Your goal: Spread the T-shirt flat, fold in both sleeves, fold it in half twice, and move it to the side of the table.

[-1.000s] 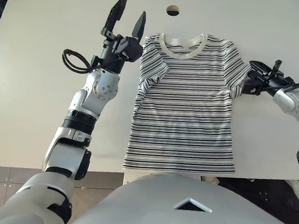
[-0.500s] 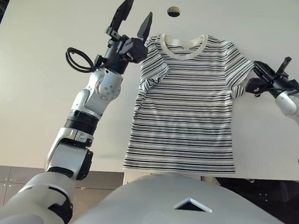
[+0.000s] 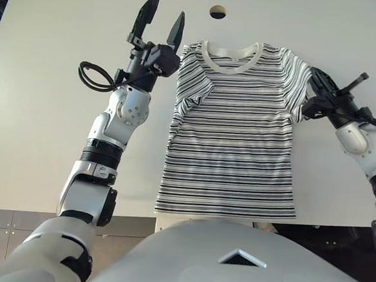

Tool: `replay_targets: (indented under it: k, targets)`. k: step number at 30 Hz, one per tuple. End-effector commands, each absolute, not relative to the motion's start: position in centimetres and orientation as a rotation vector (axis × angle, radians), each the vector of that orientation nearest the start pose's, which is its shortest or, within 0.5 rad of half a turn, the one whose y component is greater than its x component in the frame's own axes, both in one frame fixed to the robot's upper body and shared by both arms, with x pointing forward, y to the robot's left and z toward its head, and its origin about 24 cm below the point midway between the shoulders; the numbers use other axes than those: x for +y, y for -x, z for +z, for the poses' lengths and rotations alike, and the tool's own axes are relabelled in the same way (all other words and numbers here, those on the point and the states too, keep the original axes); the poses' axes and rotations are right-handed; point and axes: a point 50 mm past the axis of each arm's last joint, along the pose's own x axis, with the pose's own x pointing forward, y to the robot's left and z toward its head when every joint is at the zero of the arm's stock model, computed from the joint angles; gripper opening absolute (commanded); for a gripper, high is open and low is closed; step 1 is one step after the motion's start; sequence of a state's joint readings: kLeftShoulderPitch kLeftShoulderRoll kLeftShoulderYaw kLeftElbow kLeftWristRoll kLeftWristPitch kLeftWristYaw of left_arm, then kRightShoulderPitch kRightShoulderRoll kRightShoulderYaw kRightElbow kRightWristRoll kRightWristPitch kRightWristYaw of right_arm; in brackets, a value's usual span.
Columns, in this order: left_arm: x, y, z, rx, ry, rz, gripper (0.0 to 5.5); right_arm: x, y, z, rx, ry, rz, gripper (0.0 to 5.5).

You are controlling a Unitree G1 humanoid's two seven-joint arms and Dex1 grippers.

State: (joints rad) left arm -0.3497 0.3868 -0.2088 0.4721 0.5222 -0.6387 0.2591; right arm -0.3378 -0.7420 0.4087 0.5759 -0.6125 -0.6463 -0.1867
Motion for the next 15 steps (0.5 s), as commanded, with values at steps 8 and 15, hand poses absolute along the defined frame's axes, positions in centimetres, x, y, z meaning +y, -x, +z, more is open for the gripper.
replay_targets:
  k: [8,15]
  targets:
    - [14.9,-29.8,6.8,-0.547,-0.792,-0.249,2.71,-16.9,-28.9,5.0,-0.389,1.270,0.684,0.11]
    - [15.3,-30.0,6.5,-0.528,-0.798,-0.243,2.71,-15.3,-29.5,4.5,-0.391,1.276,0.719,0.46]
